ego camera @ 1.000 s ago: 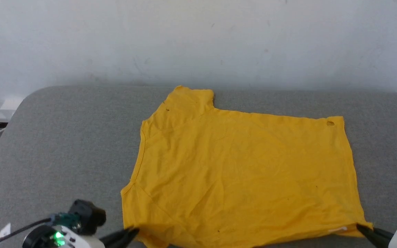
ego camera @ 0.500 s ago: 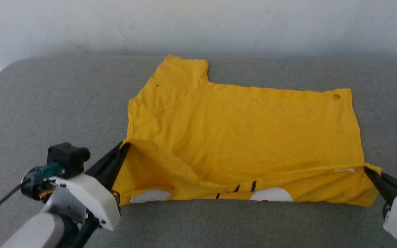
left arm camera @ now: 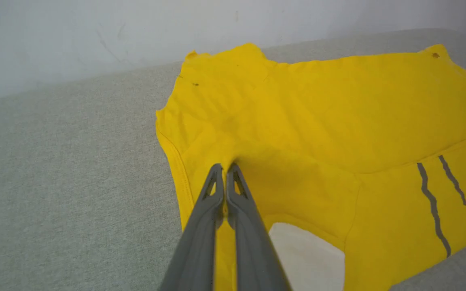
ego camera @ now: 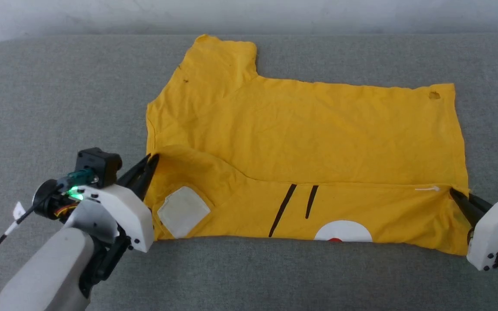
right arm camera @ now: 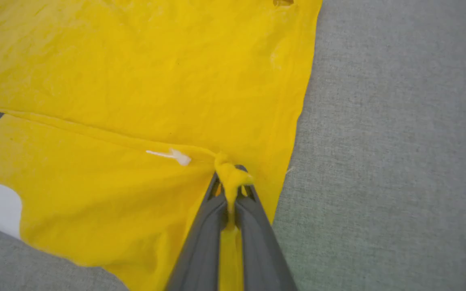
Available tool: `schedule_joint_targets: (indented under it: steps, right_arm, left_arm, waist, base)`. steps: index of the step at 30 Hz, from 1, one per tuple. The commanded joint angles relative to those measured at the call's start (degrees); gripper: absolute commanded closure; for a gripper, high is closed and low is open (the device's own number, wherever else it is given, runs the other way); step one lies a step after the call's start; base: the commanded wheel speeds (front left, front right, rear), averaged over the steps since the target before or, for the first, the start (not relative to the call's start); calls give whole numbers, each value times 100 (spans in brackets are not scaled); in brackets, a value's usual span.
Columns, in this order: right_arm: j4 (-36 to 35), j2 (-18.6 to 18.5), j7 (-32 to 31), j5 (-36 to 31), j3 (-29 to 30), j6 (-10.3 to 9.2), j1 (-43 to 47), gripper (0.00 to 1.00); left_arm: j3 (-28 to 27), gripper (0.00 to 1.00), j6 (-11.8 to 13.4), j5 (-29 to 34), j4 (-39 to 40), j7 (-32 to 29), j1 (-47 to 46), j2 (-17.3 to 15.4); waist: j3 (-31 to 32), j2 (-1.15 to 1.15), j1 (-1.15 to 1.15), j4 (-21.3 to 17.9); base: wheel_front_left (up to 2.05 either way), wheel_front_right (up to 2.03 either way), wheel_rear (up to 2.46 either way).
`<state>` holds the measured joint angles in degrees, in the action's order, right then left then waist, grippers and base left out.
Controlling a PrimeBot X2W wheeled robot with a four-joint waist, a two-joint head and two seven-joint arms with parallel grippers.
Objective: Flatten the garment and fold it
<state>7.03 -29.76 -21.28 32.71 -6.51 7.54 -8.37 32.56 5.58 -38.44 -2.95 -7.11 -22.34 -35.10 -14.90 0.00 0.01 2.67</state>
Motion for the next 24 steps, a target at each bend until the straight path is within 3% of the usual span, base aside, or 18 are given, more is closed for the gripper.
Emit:
schedule_joint_targets:
  steps: [1, 2, 3, 4, 8, 13, 18, 24]
  right_arm:
    - [75, 35, 51, 12, -90, -5, -138, 100]
    - [112, 34, 54, 50, -187, -5, -181, 100]
    - [161, 22, 92, 50, -242, -5, -226, 56]
    - [216, 2, 139, 21, -289, -5, -263, 0]
    - [377, 26, 314, -15, -400, -5, -339, 0]
    - [411, 153, 398, -386, -231, -5, -182, 0]
    - [118, 754, 51, -781, 434, -5, 238, 0]
    - [-543, 1680, -735, -1511, 1212, -5, 866, 0]
  left_arm:
    - [60, 100, -42, 88, -162, 2, -121, 74]
    - [95, 100, -53, 101, -286, 2, -155, 121]
    - [123, 85, -56, 111, -421, 7, -185, 170]
    - [128, 0, -44, 95, -564, 18, -208, 230]
    - [65, 0, -39, -85, -1070, 131, -267, 484]
    - [-17, 0, 15, -311, -1129, 226, -197, 719]
    - [-175, 0, 488, -500, -657, 59, 204, 719]
    - [-286, 0, 1260, -558, 244, -285, 977, 477]
  waist:
    - [-39, 0, -1, -12]
    - [-42, 0, -1, -18]
    - [-33, 0, -1, -21]
    - [-14, 0, -1, -20]
    - [178, 0, -1, 10]
    - [521, 0, -1, 70]
    - [785, 0, -1, 90]
    - [936, 0, -1, 55]
  base:
    - [0, 0, 0]
    - [0, 0, 0]
    - [0, 0, 0]
    - [0, 0, 0]
    - [0, 0, 0]
    - [0, 0, 0]
    - [0, 0, 0]
    - [0, 0, 0]
